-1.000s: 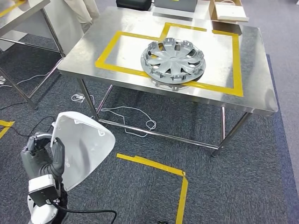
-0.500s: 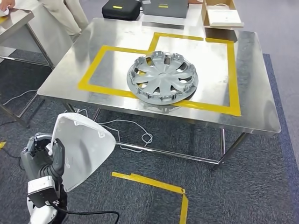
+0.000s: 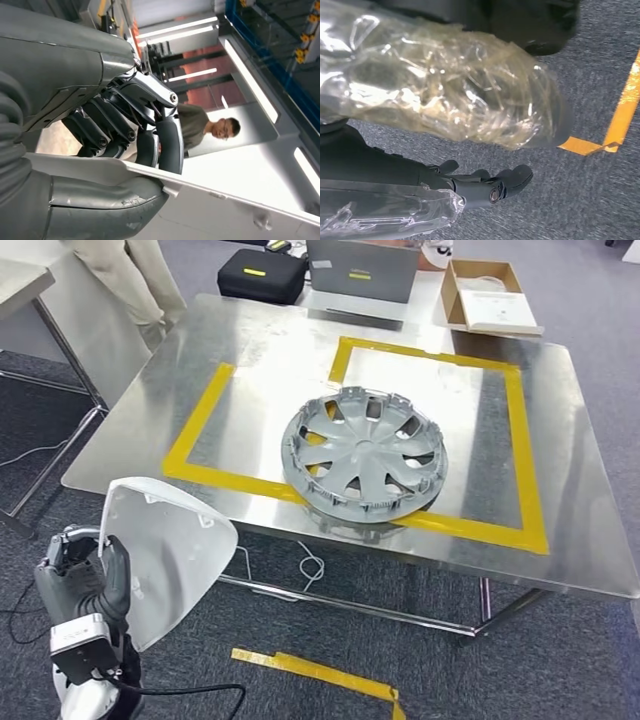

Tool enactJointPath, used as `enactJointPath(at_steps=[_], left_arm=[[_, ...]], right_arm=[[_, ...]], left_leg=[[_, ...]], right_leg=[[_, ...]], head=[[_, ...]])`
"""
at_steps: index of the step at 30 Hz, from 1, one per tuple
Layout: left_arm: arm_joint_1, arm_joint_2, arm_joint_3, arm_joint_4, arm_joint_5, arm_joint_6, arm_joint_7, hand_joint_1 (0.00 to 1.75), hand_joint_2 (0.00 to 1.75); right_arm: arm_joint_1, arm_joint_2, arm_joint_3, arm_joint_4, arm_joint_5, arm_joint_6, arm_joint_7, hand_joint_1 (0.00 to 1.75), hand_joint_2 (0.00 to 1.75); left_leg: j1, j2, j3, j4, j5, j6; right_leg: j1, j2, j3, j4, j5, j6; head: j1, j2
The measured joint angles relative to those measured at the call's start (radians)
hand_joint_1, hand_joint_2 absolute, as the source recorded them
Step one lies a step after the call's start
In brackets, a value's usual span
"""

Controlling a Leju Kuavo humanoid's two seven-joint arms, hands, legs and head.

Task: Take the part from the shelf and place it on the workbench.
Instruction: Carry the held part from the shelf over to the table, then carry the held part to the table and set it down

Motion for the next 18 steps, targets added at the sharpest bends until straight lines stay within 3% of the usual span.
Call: enactJointPath(at_steps=[1,3,5,8,10,13,14,15,16,18], left_arm=[[-0.001,-0.003,0.0,0.0,0.005,0.003,0.0,1.75,1.75],[-0.004,-0.008,0.001,0.001,0.012,0.007,0.0,1.75,1.75],[-0.007,-0.013,0.001,0.002,0.016,0.007,0.001,1.75,1.75],[-0.009,-0.016,0.002,0.003,0.02,0.009,0.003,1.75,1.75],[-0.014,-0.017,0.003,0.003,0.02,0.01,0.003,1.75,1.75],[-0.018,-0.017,0.003,0.004,0.023,0.019,0.005,1.75,1.75],[-0.018,-0.017,0.003,0.005,0.028,0.024,0.008,1.75,1.75],[-0.019,-0.017,0.003,0.007,0.037,0.03,0.012,1.75,1.75],[-0.02,-0.019,0.004,0.009,0.05,0.035,0.016,1.75,1.75],[-0.028,-0.023,0.005,0.014,0.082,0.043,0.023,1.75,1.75]], right_arm=[[0.001,0.0,0.0,0.0,0.0,-0.001,0.0,0.0,0.0],[0.003,-0.001,0.0,0.0,-0.001,-0.002,0.001,0.0,0.0],[0.005,-0.002,0.0,0.0,-0.002,-0.003,0.002,0.0,0.0],[0.006,-0.001,-0.001,0.0,-0.003,-0.004,0.004,0.0,0.0],[0.004,0.001,-0.001,0.0,-0.004,-0.004,0.004,0.0,0.0],[0.0,0.003,-0.001,0.0,-0.005,-0.005,0.006,0.0,0.0],[0.0,0.005,-0.001,0.0,-0.006,-0.007,0.008,0.0,0.0],[0.001,0.007,-0.001,0.0,-0.007,-0.01,0.01,0.0,0.0],[0.002,0.009,-0.001,0.0,-0.009,-0.015,0.012,0.0,0.0],[0.002,0.015,-0.002,0.0,-0.013,-0.023,0.015,0.0,0.0]], left_leg=[[-0.003,0.0,0.016,-0.001,-0.012,0.001],[-0.007,-0.001,0.042,-0.003,-0.034,0.001],[-0.006,-0.005,0.052,-0.007,-0.047,-0.005],[-0.006,-0.008,0.066,0.0,-0.045,-0.021],[-0.007,-0.005,0.055,0.036,-0.066,-0.029],[-0.004,-0.003,-0.041,0.191,-0.142,-0.043],[-0.002,-0.003,-0.072,0.229,-0.153,-0.047],[0.0,-0.003,-0.088,0.236,-0.142,-0.051],[0.002,-0.002,-0.088,0.209,-0.11,-0.054],[0.005,-0.003,-0.054,0.093,-0.018,-0.057]], right_leg=[[0.002,0.0,-0.008,-0.039,0.023,-0.007],[0.013,0.001,-0.008,-0.142,0.137,-0.033],[0.026,0.005,-0.005,-0.206,0.216,-0.056],[0.027,0.007,0.013,-0.238,0.244,-0.067],[0.019,0.006,0.035,-0.255,0.255,-0.07],[0.014,0.005,0.047,-0.26,0.252,-0.071],[0.013,0.006,0.048,-0.26,0.248,-0.07],[0.011,0.006,0.052,-0.26,0.244,-0.069],[0.009,0.007,0.056,-0.259,0.24,-0.066],[0.005,0.009,0.065,-0.256,0.229,-0.057]], head=[[0.001,0.0],[-0.002,0.0],[-0.004,0.0],[-0.002,0.0],[-0.006,0.0],[-0.009,0.0],[-0.009,0.0],[-0.009,0.0],[-0.009,0.0],[-0.01,0.0]])
